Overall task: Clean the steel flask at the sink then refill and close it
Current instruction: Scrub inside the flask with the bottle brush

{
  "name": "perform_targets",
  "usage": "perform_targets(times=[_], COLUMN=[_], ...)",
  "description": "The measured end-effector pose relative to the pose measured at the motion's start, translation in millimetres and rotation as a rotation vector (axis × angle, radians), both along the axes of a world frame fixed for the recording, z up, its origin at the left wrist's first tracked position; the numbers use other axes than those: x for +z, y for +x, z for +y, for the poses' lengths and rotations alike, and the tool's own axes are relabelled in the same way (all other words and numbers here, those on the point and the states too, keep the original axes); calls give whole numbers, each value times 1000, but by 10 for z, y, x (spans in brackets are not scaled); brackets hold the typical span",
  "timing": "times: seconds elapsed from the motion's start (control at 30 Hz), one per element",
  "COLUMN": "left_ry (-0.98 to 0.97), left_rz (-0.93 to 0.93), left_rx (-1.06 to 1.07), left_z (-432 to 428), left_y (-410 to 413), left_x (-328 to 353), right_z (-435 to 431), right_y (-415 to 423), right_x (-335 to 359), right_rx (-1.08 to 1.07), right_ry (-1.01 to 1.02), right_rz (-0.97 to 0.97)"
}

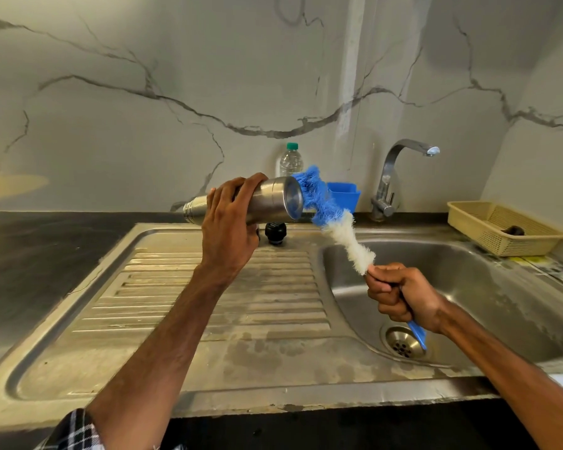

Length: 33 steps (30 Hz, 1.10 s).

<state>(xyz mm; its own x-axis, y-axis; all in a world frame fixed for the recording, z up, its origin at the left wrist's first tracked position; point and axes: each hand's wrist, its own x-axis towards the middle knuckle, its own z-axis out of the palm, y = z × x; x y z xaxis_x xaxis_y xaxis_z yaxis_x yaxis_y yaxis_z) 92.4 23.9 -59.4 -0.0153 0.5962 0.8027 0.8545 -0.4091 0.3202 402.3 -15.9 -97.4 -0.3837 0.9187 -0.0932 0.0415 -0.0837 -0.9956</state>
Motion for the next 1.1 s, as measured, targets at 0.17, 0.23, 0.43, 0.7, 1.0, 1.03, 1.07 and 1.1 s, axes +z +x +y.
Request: perform_targets(times=[0.17, 0.23, 0.43, 0.7, 1.0, 1.03, 1.07, 1.1], left_ry=[-12, -16, -24, -63, -150, -161, -175, -188], left_rz=[-77, -93, 6, -72, -53, -52, -48, -42], left_rx=[99, 127, 123, 213, 327, 322, 314, 303], left_z=[26, 33, -62, -58, -65, -66, -69, -73], left_y=[-43, -44, 97, 8, -80, -88, -93, -94], left_x=[-9, -3, 8, 25, 123, 130, 138, 148], right_z=[-2, -3, -17, -34, 10, 13, 17, 18], right_y=[-22, 6, -21, -126, -189, -173, -154, -140], right_x=[-16, -2, 25, -43, -87, -78, -69, -60], right_rx=[40, 39, -26, 29, -4, -61, -121, -173], right_ry=[-7, 2, 45, 48, 247, 260, 276, 292], right_rz=[-50, -61, -44, -102, -260, -265, -257, -239])
